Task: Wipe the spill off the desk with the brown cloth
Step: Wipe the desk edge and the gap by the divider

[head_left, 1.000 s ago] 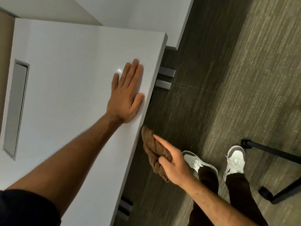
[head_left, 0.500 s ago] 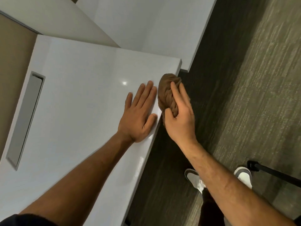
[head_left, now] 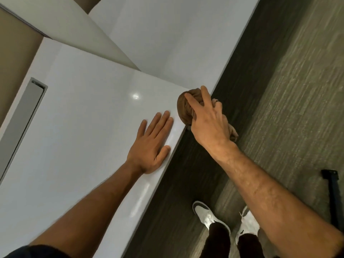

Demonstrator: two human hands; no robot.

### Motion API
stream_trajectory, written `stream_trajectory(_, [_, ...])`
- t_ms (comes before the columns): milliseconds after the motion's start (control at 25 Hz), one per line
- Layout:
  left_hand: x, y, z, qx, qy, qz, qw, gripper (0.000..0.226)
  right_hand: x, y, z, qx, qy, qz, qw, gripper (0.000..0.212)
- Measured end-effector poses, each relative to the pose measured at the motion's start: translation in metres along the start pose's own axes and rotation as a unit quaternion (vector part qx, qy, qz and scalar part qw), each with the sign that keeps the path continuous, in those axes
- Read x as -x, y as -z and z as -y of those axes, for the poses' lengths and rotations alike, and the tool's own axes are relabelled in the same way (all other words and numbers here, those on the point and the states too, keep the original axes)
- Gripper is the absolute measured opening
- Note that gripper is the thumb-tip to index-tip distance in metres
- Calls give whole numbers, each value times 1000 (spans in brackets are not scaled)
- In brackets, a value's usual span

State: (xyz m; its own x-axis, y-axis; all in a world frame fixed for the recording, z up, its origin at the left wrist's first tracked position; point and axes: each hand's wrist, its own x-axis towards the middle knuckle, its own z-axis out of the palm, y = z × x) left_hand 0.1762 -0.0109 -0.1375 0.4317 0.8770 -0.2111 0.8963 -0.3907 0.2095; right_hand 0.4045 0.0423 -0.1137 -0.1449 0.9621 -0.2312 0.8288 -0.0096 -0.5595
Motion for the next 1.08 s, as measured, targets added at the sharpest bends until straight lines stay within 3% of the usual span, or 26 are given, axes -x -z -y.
stream_trajectory(200, [1,4,-6,7,4,14,1000,76,-7,27,-14,62,92,76,991,76])
stream_trajectory(320, [3,4,-4,14,7,25,1000,76,-8,37,-25,25,123,114,986,66])
stream_trajectory(480, [0,8,-6,27,18,34,999,76,-21,48,-40,-142,98,134,976,59])
stream_trajectory(600, [-2,11,-6,78,26,16,996,75,-31,57,-49,-324,36,107,939,64])
stream_trajectory(720, [-19,28,-3,129,40,-54,989,61,-59,67,-57,-387,27,120,914,61])
stream_trajectory(840, [-53,46,-2,172,166,-119,964,65,-98,70,-62,-402,13,187,896,60])
stream_trajectory(920, [-73,49,-9,210,279,-141,926,75,-120,72,-58,-406,8,238,882,59])
stream_trajectory(1000, [-97,47,-21,222,365,-127,895,83,-142,75,-59,-402,12,279,872,62])
stream_trajectory(1080, [-115,39,-29,162,420,-102,887,85,-164,77,-63,-396,-2,314,863,65])
